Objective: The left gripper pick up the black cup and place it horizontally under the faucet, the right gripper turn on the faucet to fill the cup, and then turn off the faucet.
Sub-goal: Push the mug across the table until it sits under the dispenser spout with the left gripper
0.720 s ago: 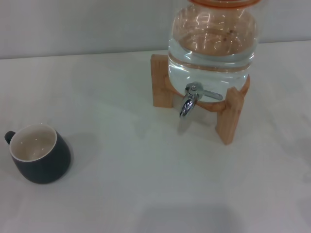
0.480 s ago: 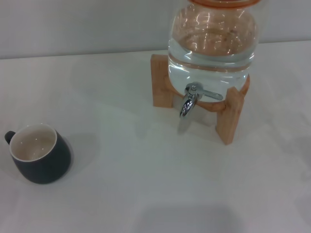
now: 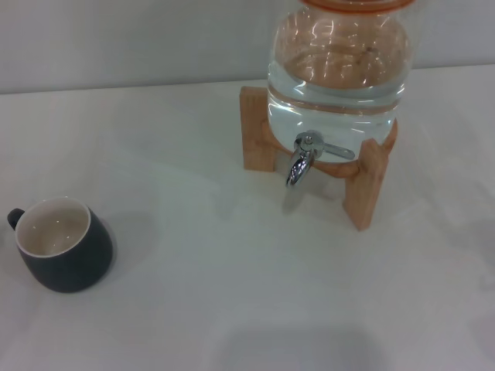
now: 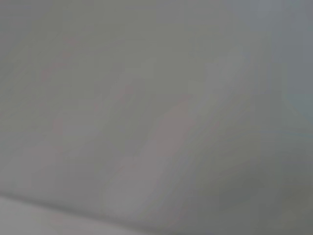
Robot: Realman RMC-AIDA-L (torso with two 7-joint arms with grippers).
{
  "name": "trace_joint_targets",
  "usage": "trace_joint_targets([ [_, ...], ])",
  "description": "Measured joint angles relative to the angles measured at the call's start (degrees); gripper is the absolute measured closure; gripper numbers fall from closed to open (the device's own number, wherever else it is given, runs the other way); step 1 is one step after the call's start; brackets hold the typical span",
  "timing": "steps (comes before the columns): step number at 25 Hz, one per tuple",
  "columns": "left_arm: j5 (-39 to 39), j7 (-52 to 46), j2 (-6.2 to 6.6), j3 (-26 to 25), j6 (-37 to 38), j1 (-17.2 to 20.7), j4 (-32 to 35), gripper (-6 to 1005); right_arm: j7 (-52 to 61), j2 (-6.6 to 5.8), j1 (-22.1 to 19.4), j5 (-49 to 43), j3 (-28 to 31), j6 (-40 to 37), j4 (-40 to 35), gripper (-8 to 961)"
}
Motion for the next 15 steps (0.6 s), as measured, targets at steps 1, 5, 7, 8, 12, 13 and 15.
trace_joint_targets([
  [1,3.1,-0.5,0.42,-0.1,-0.8,0.1,0.8,125,0.0,0.0,-0.1,0.0,0.0,0.0,0.0,112],
  [5,8.9,-0.6,1.05,-0.3,-1.5,0.9,1.9,125,0.0,0.01,-0.3,0.0,0.1,-0.1,0.0,112],
  [7,10.6,0.4,0.94,-0.4,-1.1,1.7,2.9,125,0.0,0.01,-0.3,0.0,0.1,-0.1,0.0,112],
  [8,11.2,1.0,0.71,-0.4,-0.7,2.1,3.5,125,0.0,0.03,-0.3,0.0,0.1,-0.1,0.0,112],
  [12,12.1,3.5,-0.28,-0.5,0.9,3.2,5.0,126,0.2,0.07,-0.1,0.0,-0.1,-0.3,0.0,112],
  [13,12.2,4.0,-0.42,-0.5,1.5,3.2,5.0,126,0.2,0.08,0.2,0.0,-0.2,-0.3,0.0,112],
  [15,12.7,5.3,-0.92,-0.4,2.9,3.0,5.0,126,0.2,0.09,0.6,0.0,-0.4,-0.4,0.0,112],
])
